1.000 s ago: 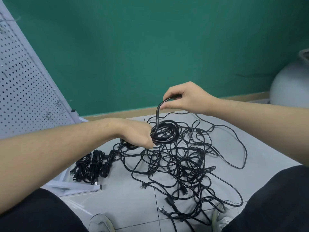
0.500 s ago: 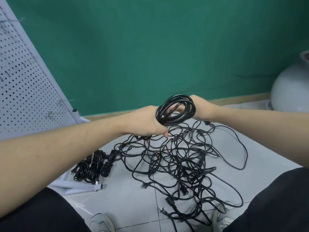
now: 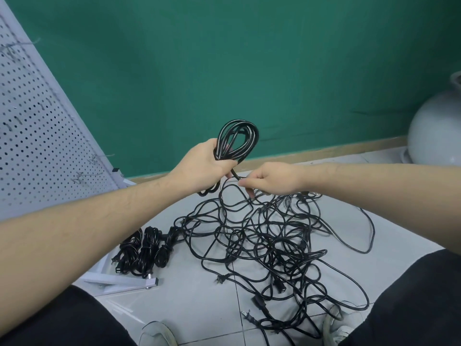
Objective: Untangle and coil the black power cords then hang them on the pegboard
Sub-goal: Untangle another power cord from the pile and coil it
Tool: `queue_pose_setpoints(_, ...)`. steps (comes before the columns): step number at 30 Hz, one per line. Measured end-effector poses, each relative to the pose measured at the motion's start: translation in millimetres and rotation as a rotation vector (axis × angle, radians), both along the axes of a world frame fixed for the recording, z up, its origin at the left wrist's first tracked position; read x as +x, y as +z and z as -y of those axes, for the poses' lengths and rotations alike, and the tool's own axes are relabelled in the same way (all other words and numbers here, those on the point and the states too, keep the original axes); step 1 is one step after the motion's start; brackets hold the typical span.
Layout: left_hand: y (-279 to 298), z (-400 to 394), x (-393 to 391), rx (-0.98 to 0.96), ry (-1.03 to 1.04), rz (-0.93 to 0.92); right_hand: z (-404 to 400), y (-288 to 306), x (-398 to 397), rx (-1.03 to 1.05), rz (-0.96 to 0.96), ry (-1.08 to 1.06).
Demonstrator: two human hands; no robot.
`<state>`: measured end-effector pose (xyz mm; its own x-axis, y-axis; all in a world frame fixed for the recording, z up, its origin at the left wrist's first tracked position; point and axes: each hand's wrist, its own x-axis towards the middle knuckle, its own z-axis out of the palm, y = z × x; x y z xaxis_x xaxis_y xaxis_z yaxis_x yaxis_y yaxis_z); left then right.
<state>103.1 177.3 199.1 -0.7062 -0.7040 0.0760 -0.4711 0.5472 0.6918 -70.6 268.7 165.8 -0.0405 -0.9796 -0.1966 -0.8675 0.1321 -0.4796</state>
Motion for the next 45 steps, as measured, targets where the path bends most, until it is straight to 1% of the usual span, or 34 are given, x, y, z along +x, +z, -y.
queue_pose_setpoints(2, -4, 3, -1, 0.027, 0.012, 0.028, -2, 2, 3, 0.013, -0.057, 0.048)
queue_pose_setpoints(4, -9, 8, -2, 0.098, 0.049, 0.051, -6, 3, 7, 0.022, -0.163, 0.140)
queue_pose_setpoints(7, -14, 20, -3, 0.158, 0.103, -0.005, -11, 12, 15, -0.069, -0.324, 0.252)
queue_pose_setpoints(8, -14, 22, -2, 0.156, 0.097, 0.009, -12, 16, 17, -0.090, -0.374, 0.281)
queue_pose_setpoints(10, -15, 23, -2, 0.101, 0.068, 0.126, -15, 24, 18, -0.120, -0.502, 0.342)
queue_pose_setpoints(12, -16, 20, -2, -0.027, 0.029, 0.342, -17, 30, 20, -0.180, -0.622, 0.374)
queue_pose_setpoints(14, -18, 15, -3, -0.157, -0.035, 0.510, -18, 34, 19, -0.286, -0.657, 0.334)
queue_pose_setpoints(15, -18, 12, -3, -0.217, -0.069, 0.555, -19, 35, 17, -0.343, -0.648, 0.293)
queue_pose_setpoints(17, -15, 4, -4, -0.282, -0.137, 0.576, -17, 35, 10, -0.435, -0.587, 0.193)
queue_pose_setpoints(21, -3, -9, -2, -0.164, -0.193, 0.494, -13, 39, -3, -0.480, -0.420, 0.006)
queue_pose_setpoints(24, -3, -9, 2, -0.220, -0.245, 0.500, -12, 42, -7, -0.472, -0.299, -0.062)
queue_pose_setpoints(27, -2, -8, 3, -0.306, -0.356, 0.521, -10, 44, -11, -0.460, -0.197, -0.110)
queue_pose_setpoints(29, -1, -9, 0, -0.341, -0.365, 0.496, -9, 45, -15, -0.437, -0.065, -0.116)
queue_pose_setpoints(32, 2, -10, -1, -0.328, -0.342, 0.390, -7, 49, -20, -0.432, 0.142, -0.087)
queue_pose_setpoints(35, 2, -6, 1, -0.207, -0.382, 0.285, -10, 52, -22, -0.400, 0.275, -0.022)
queue_pose_setpoints(37, 1, -5, 3, -0.243, -0.398, 0.265, -12, 51, -25, -0.336, 0.341, 0.002)
queue_pose_setpoints(38, 1, -4, 2, -0.267, -0.400, 0.254, -13, 50, -26, -0.319, 0.370, -0.005)
queue_pose_setpoints(40, 2, -3, 1, -0.258, -0.397, 0.197, -13, 49, -28, -0.335, 0.436, -0.047)
queue_pose_setpoints(43, 6, -6, 0, -0.216, -0.403, 0.056, -14, 42, -32, -0.380, 0.499, -0.143)
queue_pose_setpoints(45, 3, -9, 1, -0.234, -0.401, -0.025, -16, 33, -34, -0.334, 0.535, -0.164)
